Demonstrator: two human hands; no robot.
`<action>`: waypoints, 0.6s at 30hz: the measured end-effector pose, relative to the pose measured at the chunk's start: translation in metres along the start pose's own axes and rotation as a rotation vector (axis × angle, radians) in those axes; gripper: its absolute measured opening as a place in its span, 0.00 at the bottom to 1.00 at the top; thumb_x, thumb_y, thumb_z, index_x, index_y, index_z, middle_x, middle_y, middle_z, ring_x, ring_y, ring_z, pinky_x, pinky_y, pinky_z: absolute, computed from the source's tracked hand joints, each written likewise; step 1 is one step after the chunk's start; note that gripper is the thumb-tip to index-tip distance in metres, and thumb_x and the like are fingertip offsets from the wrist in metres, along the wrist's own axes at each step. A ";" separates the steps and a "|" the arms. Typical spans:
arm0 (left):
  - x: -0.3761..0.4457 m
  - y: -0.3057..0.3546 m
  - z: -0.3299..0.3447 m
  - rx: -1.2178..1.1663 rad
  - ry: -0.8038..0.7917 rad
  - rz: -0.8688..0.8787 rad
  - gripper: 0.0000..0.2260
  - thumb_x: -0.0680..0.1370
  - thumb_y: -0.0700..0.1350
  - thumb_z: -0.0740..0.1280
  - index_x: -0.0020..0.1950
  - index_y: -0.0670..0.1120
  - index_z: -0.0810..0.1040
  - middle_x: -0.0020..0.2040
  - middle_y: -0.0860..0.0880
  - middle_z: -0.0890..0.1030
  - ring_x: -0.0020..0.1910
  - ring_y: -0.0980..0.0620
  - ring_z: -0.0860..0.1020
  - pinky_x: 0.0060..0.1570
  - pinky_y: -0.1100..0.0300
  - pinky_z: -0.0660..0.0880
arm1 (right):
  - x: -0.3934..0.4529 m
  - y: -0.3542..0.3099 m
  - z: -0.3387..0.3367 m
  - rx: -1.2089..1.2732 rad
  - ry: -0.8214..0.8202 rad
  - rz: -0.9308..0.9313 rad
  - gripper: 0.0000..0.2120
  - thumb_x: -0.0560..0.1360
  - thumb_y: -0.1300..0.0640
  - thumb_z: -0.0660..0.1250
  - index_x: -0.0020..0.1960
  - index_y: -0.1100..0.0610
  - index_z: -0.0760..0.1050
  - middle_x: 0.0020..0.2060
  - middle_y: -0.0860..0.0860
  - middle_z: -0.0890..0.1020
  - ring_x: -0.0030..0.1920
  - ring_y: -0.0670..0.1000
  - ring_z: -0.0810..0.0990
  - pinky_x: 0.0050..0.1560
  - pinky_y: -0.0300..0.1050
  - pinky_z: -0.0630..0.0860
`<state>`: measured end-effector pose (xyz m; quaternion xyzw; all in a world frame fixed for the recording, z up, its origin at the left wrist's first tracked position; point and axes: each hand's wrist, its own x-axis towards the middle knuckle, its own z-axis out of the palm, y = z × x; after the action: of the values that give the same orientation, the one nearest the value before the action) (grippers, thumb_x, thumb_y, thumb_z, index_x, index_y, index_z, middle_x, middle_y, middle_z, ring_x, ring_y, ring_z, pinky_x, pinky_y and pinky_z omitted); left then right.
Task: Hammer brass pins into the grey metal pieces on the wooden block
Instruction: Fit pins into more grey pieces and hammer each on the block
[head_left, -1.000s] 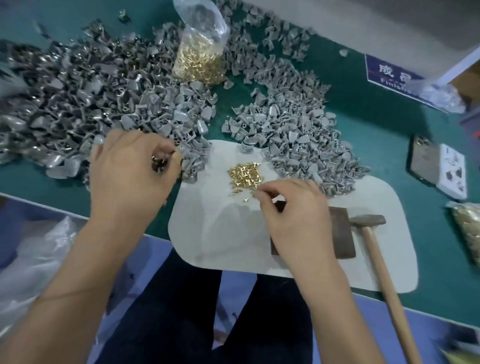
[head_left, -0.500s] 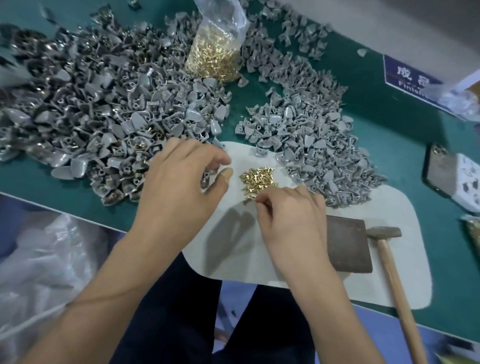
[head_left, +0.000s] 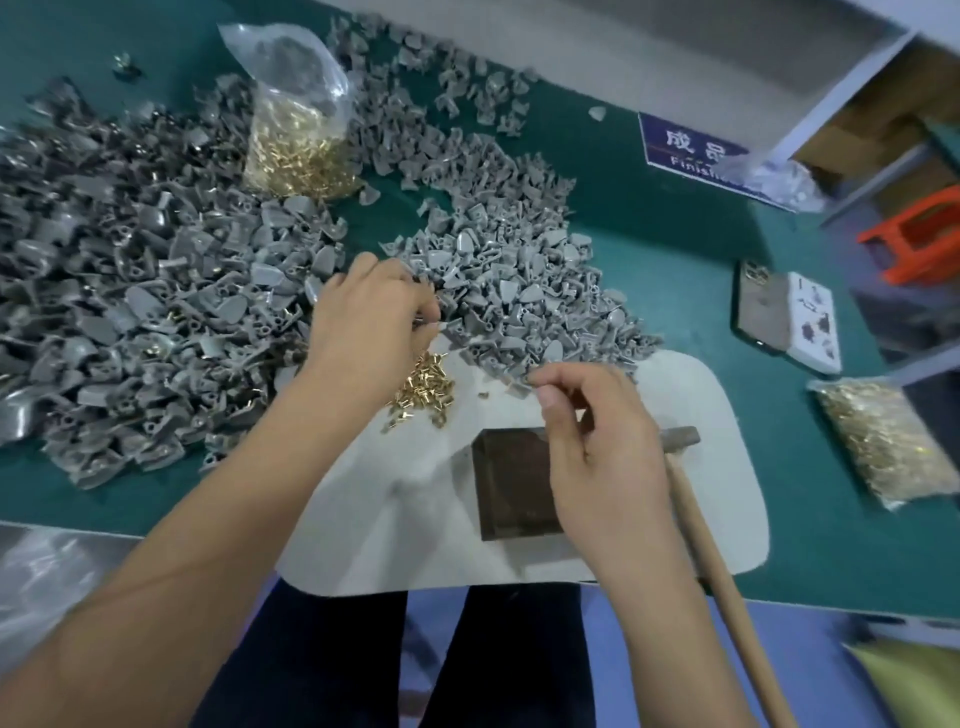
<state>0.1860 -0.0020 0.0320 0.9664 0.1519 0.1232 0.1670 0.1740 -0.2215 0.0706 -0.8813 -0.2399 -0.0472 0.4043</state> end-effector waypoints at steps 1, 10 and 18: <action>0.001 0.001 -0.001 0.004 -0.010 0.003 0.07 0.76 0.52 0.73 0.53 0.55 0.84 0.53 0.53 0.79 0.55 0.49 0.70 0.50 0.53 0.65 | -0.001 0.004 -0.006 0.031 0.043 0.004 0.10 0.82 0.61 0.66 0.53 0.45 0.79 0.50 0.41 0.79 0.52 0.42 0.78 0.51 0.31 0.72; -0.055 0.056 -0.028 -0.733 -0.248 0.075 0.06 0.75 0.47 0.75 0.44 0.56 0.80 0.40 0.58 0.83 0.41 0.58 0.81 0.42 0.57 0.81 | -0.031 0.030 -0.029 0.456 0.180 0.251 0.17 0.76 0.70 0.71 0.54 0.49 0.81 0.41 0.46 0.84 0.42 0.45 0.82 0.46 0.36 0.77; -0.085 0.090 -0.010 -0.720 -0.302 0.047 0.02 0.74 0.50 0.75 0.42 0.57 0.84 0.37 0.61 0.84 0.39 0.61 0.81 0.45 0.57 0.78 | -0.055 0.043 -0.034 0.580 0.177 0.346 0.17 0.75 0.74 0.68 0.54 0.54 0.79 0.37 0.47 0.81 0.36 0.46 0.78 0.36 0.44 0.82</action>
<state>0.1275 -0.1087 0.0575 0.8563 0.0502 0.0289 0.5132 0.1491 -0.2917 0.0478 -0.7500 -0.0546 0.0157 0.6590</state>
